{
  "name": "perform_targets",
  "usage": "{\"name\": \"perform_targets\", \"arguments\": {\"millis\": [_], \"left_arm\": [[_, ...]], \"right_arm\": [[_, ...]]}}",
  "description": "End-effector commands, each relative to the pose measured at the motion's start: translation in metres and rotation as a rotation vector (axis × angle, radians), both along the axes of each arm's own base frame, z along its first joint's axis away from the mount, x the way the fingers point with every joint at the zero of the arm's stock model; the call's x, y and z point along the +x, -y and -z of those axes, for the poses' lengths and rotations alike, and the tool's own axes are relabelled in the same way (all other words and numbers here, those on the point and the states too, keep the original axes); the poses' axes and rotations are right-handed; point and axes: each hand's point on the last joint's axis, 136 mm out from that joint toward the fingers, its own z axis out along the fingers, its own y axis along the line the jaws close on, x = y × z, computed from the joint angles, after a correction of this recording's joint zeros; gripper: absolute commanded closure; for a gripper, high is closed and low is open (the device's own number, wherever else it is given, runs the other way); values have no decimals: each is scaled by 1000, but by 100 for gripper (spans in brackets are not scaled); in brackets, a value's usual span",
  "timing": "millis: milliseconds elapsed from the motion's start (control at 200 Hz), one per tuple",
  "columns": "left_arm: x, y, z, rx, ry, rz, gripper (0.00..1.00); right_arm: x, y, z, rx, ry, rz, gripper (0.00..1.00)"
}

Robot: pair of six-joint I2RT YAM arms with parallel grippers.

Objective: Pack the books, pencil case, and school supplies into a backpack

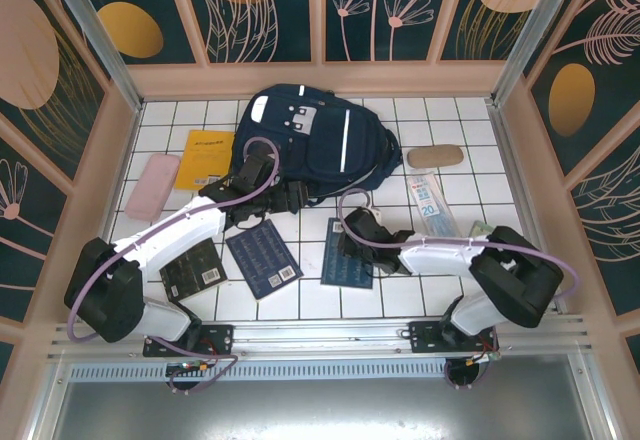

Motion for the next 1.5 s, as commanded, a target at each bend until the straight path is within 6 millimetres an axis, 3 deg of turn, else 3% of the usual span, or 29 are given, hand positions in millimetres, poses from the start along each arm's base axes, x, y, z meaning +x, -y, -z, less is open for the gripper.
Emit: {"name": "perform_targets", "arguments": {"millis": [0,125,275,500,645,735,876,1026,1376,1496], "left_arm": [[-3,0,-4,-56,-14,-38,4],[-10,8,4,-138,-52,-52,6],[-20,26,18,-276,-110,-40,13],[-28,48,29,-345,-131,9,28],[-33,59,38,-359,-147,56,37],[-36,67,44,-371,-159,82,41],[-41,79,54,-370,-179,122,44],[-44,89,62,-359,-190,155,44],[-56,100,91,-330,-254,198,49],[-58,105,92,-333,-262,214,50]], "right_arm": [[17,12,13,-52,10,-29,73],[42,15,6,-41,38,-45,72],[60,6,-24,-42,97,-75,64],[55,23,-50,11,154,18,63],[37,43,-45,27,106,90,63],[23,59,-32,-24,45,124,64],[5,73,-10,-32,-18,147,64],[-1,90,2,-58,-39,202,64],[7,75,17,-61,-73,135,67],[7,71,22,-62,-93,121,68]]}}
